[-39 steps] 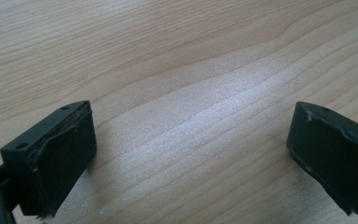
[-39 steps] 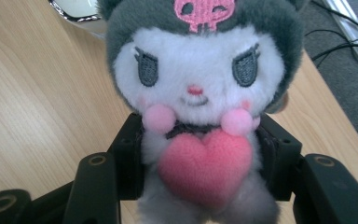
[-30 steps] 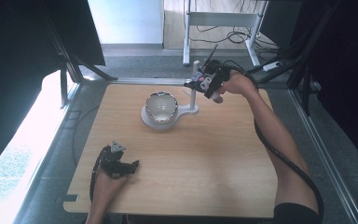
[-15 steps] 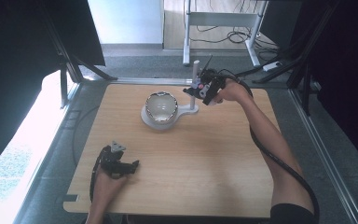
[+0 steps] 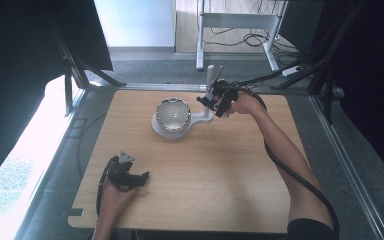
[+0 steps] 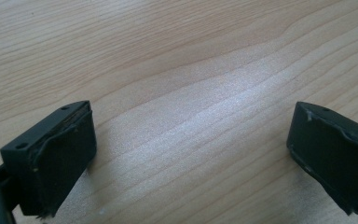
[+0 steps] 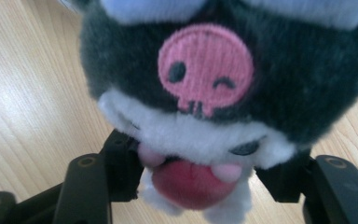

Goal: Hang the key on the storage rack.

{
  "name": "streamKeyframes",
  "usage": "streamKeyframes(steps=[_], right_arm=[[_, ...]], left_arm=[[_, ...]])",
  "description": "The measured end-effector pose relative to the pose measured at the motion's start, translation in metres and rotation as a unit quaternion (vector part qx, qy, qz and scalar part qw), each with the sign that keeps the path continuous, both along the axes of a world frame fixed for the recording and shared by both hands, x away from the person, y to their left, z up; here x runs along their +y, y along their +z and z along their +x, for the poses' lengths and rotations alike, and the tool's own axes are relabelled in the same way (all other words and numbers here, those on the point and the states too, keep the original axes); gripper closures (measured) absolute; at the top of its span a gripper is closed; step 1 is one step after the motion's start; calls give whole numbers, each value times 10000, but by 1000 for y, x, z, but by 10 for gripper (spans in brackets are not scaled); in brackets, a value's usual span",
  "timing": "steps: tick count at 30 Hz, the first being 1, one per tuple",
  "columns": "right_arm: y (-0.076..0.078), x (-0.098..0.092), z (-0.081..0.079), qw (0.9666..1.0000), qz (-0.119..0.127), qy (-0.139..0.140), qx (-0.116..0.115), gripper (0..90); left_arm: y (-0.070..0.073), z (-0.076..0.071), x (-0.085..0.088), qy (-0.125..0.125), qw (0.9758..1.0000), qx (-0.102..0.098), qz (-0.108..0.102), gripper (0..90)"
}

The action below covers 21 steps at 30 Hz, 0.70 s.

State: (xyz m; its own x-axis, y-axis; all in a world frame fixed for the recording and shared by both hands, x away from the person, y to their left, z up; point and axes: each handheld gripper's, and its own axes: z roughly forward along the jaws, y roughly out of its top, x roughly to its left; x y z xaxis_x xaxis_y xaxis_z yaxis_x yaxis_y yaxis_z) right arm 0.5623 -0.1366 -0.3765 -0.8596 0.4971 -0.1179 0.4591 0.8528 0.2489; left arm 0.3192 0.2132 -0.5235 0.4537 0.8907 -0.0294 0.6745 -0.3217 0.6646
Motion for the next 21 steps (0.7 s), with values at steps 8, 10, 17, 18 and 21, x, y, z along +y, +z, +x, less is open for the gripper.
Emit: streamKeyframes(steps=[8, 10, 17, 18, 21], right_arm=[[7, -7, -5, 9998, 8, 28, -186, 238], [10, -9, -8, 9997, 44, 34, -228, 212], [13, -10, -20, 9994, 98, 181, -263, 164], [13, -10, -21, 9994, 109, 213, -260, 160], [15, -9, -26, 9992, 126, 281, -268, 147]], left_arm=[[0, 0, 0, -1, 10000, -3, -6, 13], [0, 0, 0, -1, 10000, -3, -5, 13], [0, 0, 0, 0, 10000, -1, -6, 13], [0, 0, 0, 0, 10000, -1, -6, 13], [0, 0, 0, -5, 10000, -3, 1, 13]])
